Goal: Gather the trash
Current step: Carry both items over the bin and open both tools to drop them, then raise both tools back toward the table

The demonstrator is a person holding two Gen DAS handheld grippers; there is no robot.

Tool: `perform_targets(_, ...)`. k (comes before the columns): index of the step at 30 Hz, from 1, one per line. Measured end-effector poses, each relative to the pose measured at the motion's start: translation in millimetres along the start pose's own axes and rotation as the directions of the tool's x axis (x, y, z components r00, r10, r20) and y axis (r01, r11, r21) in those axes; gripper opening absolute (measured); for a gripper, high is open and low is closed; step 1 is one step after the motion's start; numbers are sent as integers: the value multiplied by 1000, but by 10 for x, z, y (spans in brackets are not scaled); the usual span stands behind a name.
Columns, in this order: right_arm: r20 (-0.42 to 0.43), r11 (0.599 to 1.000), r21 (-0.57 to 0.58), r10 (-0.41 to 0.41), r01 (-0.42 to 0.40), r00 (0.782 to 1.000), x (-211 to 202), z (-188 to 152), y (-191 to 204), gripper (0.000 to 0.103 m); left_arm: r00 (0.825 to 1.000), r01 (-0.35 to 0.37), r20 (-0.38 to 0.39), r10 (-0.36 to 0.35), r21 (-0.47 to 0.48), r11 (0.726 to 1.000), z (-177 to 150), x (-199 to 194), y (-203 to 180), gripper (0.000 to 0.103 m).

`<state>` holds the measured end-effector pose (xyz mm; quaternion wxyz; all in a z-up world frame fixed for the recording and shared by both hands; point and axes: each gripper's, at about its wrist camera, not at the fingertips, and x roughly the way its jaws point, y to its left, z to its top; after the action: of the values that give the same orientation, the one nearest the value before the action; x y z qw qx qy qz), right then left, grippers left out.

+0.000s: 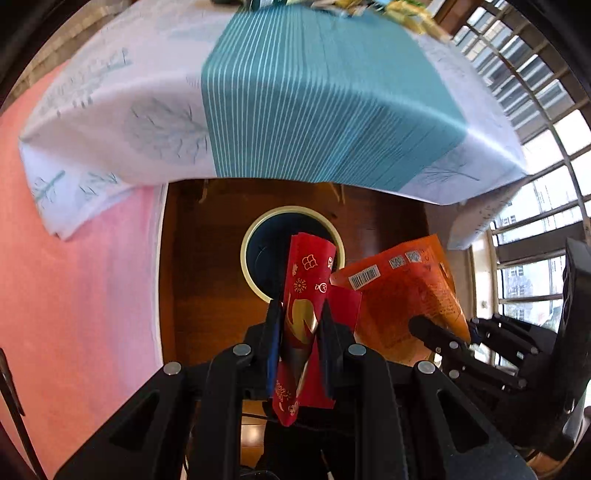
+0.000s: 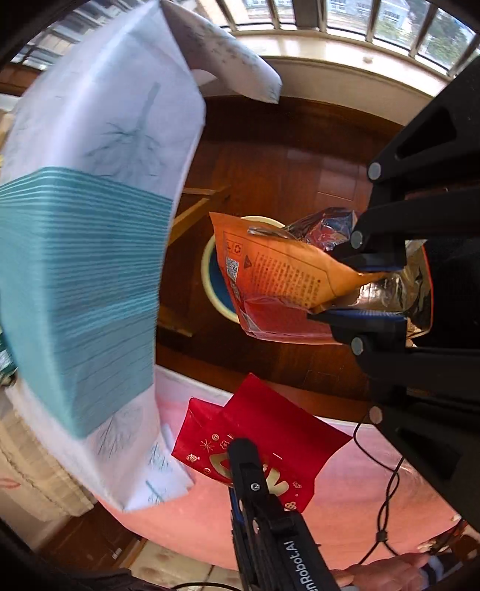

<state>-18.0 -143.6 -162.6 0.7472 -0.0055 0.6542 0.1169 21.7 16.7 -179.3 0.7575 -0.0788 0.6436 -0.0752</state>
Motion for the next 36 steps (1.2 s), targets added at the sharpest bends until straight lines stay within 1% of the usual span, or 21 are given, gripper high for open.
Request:
perform_targets(3,-17,999,48,-3,4,1000,432,-8,-143,15,1000,-6,-4,6,-42,999,45,426,63,17)
perform_targets(8,-27,995,96,-15,18,1000,1297,26,-408,15,999,-34,-15,33,-99,995,85,1326,203,19)
perform_targets(11,-18,993,119,-15,17,1000,1768,112,-522,16,999,-38,-4,38,-120,992,92,1816,275,24)
perform_targets(12,-11,991,130,-14,15,1000,1922,138,-566,19,999,-43,2,44,-121,992,94,1992,291,27)
perform_targets(14,6,988,153,-15,14,1000,2151,195,-627,19,998,-58,14,60,-112,992,115,2228,273,34)
perform_targets(16,18,985,172,-27,24,999,2357,258,-685,24,997,-78,22,81,-101,992,126,2440,285,50)
perform_targets(17,17,983,184,-30,26,999,2446,288,-708,33,996,-83,24,86,-98,992,134,2520,293,55)
perform_targets(18,13,980,196,-35,32,999,2513,330,-733,40,996,-89,22,91,-90,992,135,2605,296,64)
perform_targets(19,13,977,210,-35,31,999,2582,345,-765,41,995,-96,21,98,-82,992,132,2650,311,70)
perform_targets(20,16,974,224,-27,23,999,2633,372,-792,41,993,-113,19,114,-73,991,129,2705,315,74)
perform_targets(21,15,972,235,-23,19,1000,2678,386,-804,41,991,-130,16,132,-66,989,124,2749,327,82)
perform_targets(22,14,971,240,-17,13,1000,2706,389,-815,41,990,-139,15,140,-63,988,129,2770,355,84)
perform_targets(25,11,973,230,-19,16,1000,2736,370,-811,41,986,-163,11,164,-52,985,101,2794,354,85)
perform_targets(29,-2,973,232,-16,16,1000,2736,361,-793,41,983,-182,17,183,-47,982,100,2679,365,85)
perform_targets(33,-6,973,231,-16,17,1000,2535,325,-734,41,981,-189,34,192,-62,980,106,2468,349,85)
perform_targets(36,2,974,225,-17,16,1000,2267,320,-684,41,980,-187,51,191,-77,979,116,2211,318,85)
